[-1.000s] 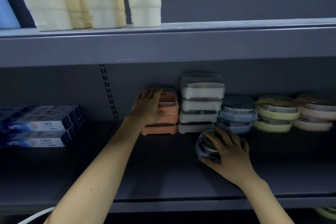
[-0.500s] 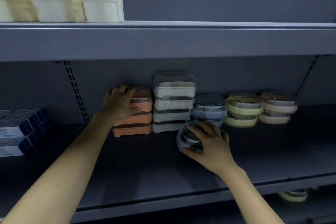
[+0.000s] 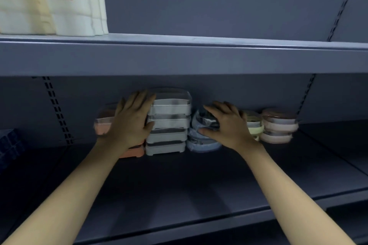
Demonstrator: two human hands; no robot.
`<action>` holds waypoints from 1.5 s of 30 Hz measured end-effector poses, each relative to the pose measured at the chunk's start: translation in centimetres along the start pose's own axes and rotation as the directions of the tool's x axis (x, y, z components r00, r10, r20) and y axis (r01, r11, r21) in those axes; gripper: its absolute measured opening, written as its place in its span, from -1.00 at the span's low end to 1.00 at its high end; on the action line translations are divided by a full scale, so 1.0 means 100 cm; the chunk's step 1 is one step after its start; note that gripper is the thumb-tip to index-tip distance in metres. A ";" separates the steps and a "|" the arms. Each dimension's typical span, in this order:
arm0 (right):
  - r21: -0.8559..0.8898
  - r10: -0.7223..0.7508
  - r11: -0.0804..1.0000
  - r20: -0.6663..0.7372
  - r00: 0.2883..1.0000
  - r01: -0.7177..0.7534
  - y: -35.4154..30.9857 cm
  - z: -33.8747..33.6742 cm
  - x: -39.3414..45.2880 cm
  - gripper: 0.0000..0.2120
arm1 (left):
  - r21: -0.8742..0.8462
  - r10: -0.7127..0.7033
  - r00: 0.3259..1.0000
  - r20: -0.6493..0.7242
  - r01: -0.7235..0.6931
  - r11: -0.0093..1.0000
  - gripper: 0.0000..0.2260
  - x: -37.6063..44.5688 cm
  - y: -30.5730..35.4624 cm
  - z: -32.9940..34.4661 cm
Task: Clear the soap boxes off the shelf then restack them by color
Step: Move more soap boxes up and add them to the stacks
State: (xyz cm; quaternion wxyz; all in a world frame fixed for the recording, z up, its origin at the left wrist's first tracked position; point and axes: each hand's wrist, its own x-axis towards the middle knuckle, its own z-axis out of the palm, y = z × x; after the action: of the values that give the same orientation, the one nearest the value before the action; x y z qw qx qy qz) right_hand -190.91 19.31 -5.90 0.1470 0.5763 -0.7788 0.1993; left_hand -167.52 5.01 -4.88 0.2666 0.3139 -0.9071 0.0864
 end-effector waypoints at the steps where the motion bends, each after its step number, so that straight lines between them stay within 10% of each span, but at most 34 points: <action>1: -0.017 -0.006 1.000 0.024 1.000 0.006 0.001 0.003 0.005 -0.32 | 0.010 0.016 1.000 0.003 -0.016 1.000 -0.32 0.001 0.005 0.000; 30: -0.102 -0.138 0.982 0.194 0.971 0.160 0.029 0.026 0.059 -0.17 | 0.069 -0.061 0.996 0.068 0.057 0.996 -0.33 0.000 0.037 0.014; 45: 0.136 0.082 0.987 0.056 0.995 -0.089 0.006 0.028 -0.119 -0.30 | -0.302 -0.157 0.970 0.184 0.208 0.930 -0.41 -0.092 0.115 0.052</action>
State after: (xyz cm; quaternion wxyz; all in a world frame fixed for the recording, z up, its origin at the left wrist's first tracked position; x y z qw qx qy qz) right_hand -188.03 28.12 -13.88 0.0783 0.5561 -0.7905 0.2443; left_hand -170.80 17.22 -14.09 0.2485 0.3555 -0.8941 -0.1116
